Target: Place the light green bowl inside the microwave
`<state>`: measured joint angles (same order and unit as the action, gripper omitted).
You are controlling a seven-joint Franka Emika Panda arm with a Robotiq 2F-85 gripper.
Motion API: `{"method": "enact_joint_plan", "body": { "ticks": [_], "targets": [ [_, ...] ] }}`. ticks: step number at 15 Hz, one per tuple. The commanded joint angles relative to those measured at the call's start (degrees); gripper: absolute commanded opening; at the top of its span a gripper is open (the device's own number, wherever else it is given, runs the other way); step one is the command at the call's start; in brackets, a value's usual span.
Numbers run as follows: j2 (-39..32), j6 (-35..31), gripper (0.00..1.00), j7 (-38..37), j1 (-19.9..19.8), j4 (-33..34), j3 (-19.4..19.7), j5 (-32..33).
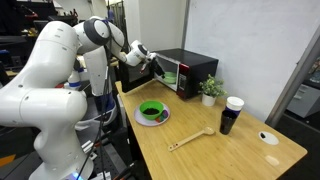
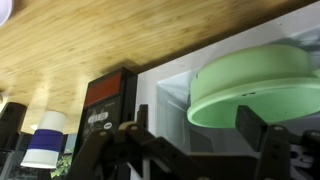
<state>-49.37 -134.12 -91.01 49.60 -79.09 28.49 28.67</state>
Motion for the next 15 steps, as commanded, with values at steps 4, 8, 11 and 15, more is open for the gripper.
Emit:
{"method": "enact_joint_plan", "body": {
  "ticks": [4,8,11,15],
  "targets": [
    [4.7,-2.4,0.89,-5.6,5.2,-8.7,4.1,4.6],
    [6.4,-3.0,0.89,-8.1,7.9,-12.0,6.1,6.4],
    [9.3,-1.8,0.90,-12.0,6.2,-14.0,2.6,12.5],
    [13.9,-1.3,0.91,-16.7,3.3,-18.4,-3.2,19.9]
  ]
}}
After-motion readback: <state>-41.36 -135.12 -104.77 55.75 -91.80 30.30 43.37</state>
